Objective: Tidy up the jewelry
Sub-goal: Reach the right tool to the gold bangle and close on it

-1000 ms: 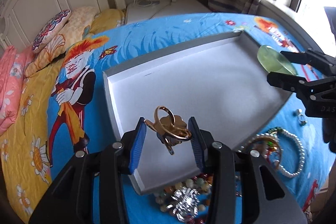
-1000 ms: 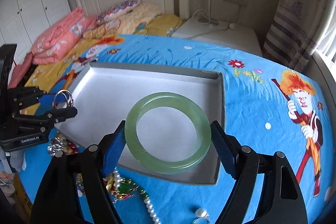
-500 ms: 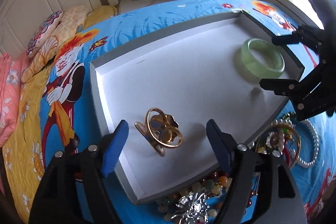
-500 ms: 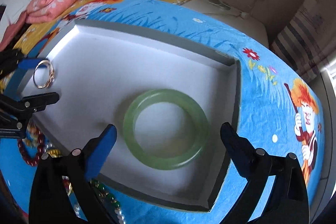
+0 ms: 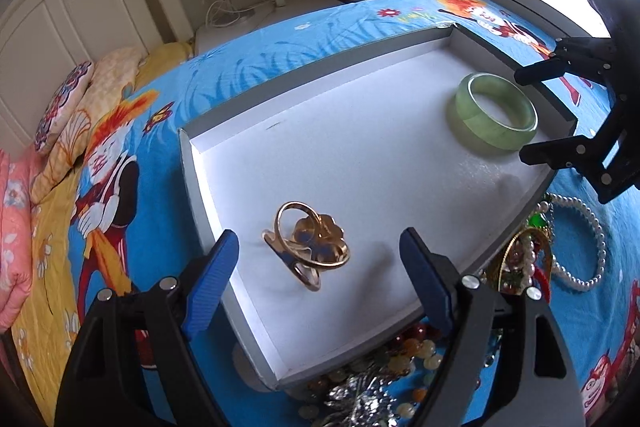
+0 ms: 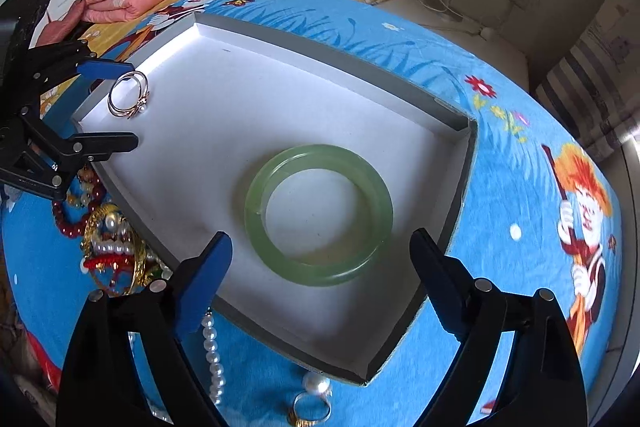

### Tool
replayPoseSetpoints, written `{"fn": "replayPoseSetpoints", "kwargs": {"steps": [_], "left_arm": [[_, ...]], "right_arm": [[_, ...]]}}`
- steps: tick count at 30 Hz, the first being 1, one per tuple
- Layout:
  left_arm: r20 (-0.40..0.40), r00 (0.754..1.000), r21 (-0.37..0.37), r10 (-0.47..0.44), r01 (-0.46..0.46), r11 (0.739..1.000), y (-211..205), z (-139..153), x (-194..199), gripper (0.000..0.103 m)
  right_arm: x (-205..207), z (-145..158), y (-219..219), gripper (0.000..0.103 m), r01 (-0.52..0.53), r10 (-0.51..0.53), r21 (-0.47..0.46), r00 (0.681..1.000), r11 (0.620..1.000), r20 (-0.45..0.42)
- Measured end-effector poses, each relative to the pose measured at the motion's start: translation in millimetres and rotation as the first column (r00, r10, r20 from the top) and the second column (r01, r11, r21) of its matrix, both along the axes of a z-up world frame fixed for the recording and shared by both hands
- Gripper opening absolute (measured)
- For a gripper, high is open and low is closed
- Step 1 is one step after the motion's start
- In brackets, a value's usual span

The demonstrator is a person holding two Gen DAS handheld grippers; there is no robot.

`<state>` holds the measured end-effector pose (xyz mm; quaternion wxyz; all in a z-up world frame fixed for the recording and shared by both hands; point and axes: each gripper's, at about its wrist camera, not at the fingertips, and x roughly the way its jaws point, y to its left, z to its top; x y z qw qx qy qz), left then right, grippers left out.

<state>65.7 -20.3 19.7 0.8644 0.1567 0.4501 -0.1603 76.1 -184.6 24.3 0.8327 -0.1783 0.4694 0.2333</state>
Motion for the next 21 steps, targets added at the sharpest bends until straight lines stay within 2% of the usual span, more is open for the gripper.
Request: {"fn": "replayPoseSetpoints", "kwargs": {"steps": [8,21], "left_arm": [[-0.001,0.997,0.005,-0.072,0.072,0.997,-7.3,-1.7,-13.8,0.081],[0.033,0.998,-0.022,-0.054,0.055,0.998,3.3,-3.2,-52.3,0.080]], "right_arm": [[-36.6,0.1,-11.6,0.087,0.080,-0.082,0.050,0.996,0.996,0.036],[-77.4,-2.1,-5.9,0.088,0.115,-0.123,0.083,0.988,0.990,0.097]]}}
